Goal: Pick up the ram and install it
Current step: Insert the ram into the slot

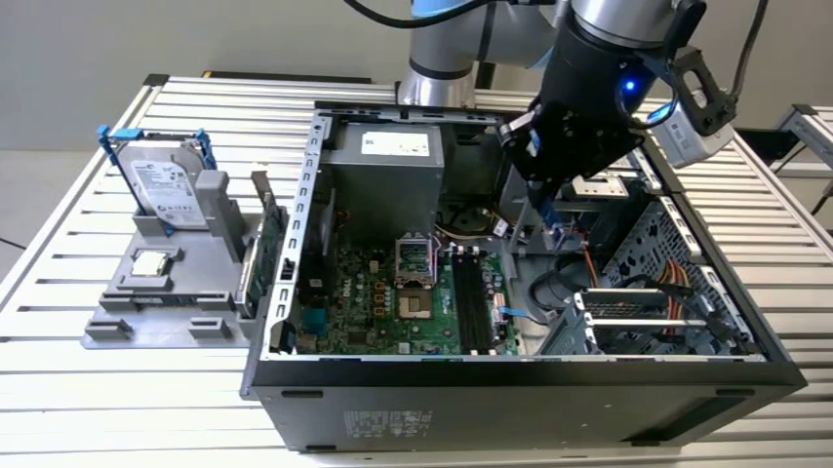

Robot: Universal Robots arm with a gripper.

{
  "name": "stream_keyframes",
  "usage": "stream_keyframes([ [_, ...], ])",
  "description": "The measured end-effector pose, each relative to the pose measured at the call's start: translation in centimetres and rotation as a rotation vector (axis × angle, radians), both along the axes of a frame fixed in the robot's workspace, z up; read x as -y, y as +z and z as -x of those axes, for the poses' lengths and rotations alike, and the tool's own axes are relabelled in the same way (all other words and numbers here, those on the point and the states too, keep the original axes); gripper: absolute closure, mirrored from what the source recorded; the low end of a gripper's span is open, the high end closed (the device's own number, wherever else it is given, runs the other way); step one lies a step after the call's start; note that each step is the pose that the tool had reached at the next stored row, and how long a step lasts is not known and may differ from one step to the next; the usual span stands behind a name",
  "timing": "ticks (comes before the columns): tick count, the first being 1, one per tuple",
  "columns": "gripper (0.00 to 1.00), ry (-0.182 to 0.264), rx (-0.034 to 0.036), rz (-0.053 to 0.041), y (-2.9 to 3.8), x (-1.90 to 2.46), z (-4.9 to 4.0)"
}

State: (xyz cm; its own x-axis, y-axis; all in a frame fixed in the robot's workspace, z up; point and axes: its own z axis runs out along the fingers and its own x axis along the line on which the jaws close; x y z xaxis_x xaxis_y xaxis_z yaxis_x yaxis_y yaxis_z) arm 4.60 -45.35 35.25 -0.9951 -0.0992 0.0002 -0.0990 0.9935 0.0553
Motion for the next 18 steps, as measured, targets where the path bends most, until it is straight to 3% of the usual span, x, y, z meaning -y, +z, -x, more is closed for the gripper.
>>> stream_keyframes([
  [18, 1.0, 0.0, -0.0004, -0.0001, -0.65, 0.0, 0.06],
])
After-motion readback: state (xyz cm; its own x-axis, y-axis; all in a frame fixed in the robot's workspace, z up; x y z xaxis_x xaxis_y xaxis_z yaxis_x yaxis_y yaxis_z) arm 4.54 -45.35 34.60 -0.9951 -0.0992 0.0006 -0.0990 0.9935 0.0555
